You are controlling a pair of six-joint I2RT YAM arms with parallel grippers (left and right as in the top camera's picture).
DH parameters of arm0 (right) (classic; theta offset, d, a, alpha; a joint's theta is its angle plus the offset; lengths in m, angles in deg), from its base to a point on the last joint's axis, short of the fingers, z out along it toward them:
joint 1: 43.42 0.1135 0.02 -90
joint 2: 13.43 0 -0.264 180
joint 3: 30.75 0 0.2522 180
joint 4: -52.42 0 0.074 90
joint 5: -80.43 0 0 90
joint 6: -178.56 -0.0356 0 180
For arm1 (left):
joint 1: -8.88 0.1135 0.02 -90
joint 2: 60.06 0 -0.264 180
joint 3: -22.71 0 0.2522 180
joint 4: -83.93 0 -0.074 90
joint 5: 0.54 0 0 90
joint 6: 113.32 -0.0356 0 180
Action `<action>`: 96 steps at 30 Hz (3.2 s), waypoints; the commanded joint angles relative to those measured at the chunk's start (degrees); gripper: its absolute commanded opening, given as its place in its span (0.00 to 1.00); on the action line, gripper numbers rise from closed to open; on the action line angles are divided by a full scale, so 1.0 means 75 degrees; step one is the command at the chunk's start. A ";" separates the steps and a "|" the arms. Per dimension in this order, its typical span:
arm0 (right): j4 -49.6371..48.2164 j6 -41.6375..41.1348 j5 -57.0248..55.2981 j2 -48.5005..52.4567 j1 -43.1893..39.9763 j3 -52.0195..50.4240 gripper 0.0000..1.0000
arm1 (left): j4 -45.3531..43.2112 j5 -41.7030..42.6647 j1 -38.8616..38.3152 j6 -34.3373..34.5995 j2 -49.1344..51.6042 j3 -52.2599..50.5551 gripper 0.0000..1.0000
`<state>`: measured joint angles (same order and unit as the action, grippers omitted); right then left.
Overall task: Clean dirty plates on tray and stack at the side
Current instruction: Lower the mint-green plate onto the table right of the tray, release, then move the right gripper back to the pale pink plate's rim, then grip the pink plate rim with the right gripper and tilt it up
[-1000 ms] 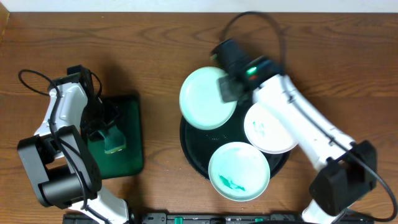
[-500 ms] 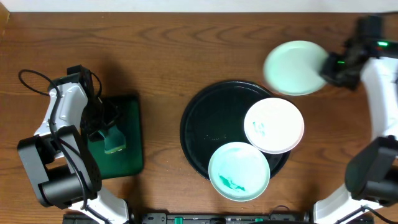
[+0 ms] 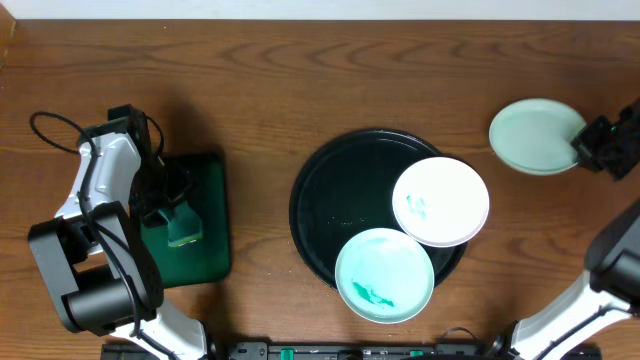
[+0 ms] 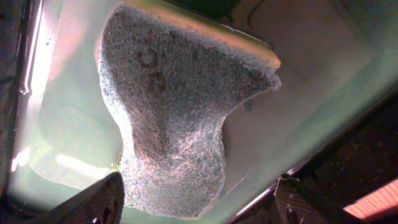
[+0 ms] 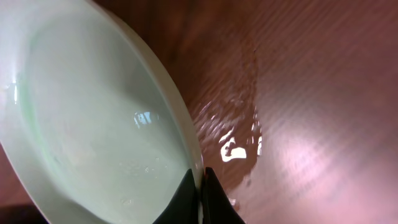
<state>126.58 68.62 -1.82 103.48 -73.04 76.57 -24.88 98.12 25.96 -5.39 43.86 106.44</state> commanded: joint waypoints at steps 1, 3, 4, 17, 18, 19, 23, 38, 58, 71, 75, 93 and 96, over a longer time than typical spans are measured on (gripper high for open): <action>-0.0160 0.0490 0.0297 0.0399 -0.0154 -0.0061 0.01 | 0.0067 -0.0009 -0.0012 -0.0047 -0.0157 -0.0017 0.79; -0.0280 0.0609 0.0294 0.0571 -0.0227 -0.0061 0.01 | 0.0073 -0.0009 -0.0012 -0.0047 -0.0157 -0.0023 0.79; -0.0341 0.0667 0.0289 0.0632 -0.0259 -0.0061 0.01 | 0.0073 -0.0009 -0.0012 -0.0047 -0.0154 -0.0023 0.79; -0.0624 0.1148 0.0516 0.0714 -0.0589 0.0076 0.48 | 0.0073 -0.0012 -0.0012 -0.0047 -0.0157 -0.0023 0.79; -0.0530 0.1282 0.0650 0.0714 -0.0589 0.0178 0.47 | 0.0073 -0.0012 -0.0012 -0.0047 -0.0157 -0.0023 0.79; -0.0382 0.1329 0.0702 0.0714 -0.0583 0.0344 0.46 | 0.0076 -0.0012 -0.0012 -0.0047 -0.0157 -0.0023 0.79; 0.0396 0.1445 0.0761 0.0662 -0.0527 0.1358 0.43 | 0.0070 -0.0012 -0.0012 -0.0047 -0.0154 -0.0023 0.79; 0.3115 0.3500 0.2865 0.0012 0.1259 0.3751 0.49 | 0.0020 -0.0015 -0.0012 -0.0105 -0.0157 -0.0023 0.79; 0.4890 0.1804 0.0245 -0.0452 0.3060 0.2634 0.46 | -0.0073 -0.0009 -0.0012 -0.0102 -0.0154 -0.0023 0.79; 0.2777 0.1463 0.0149 -0.2142 0.3121 -0.1751 0.51 | -0.0079 -0.0006 -0.0012 -0.0099 -0.0154 -0.0023 0.79; 0.2189 0.1466 0.0175 -0.2448 0.3121 -0.2629 0.52 | -0.0076 -0.0003 -0.0012 -0.0099 -0.0154 -0.0023 0.79; 0.2034 0.1172 0.1221 -0.4575 0.6204 -0.3791 0.54 | -0.0070 -0.0009 -0.0026 -0.0102 -0.0154 -0.0064 0.79; 0.1705 0.0583 0.1239 -0.5021 0.6720 -0.4438 0.53 | -0.0076 -0.0009 -0.0026 -0.0102 -0.0154 -0.0064 0.79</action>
<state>140.48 78.43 5.63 68.29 -25.77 47.26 -25.66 98.14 25.94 -5.41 43.86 106.44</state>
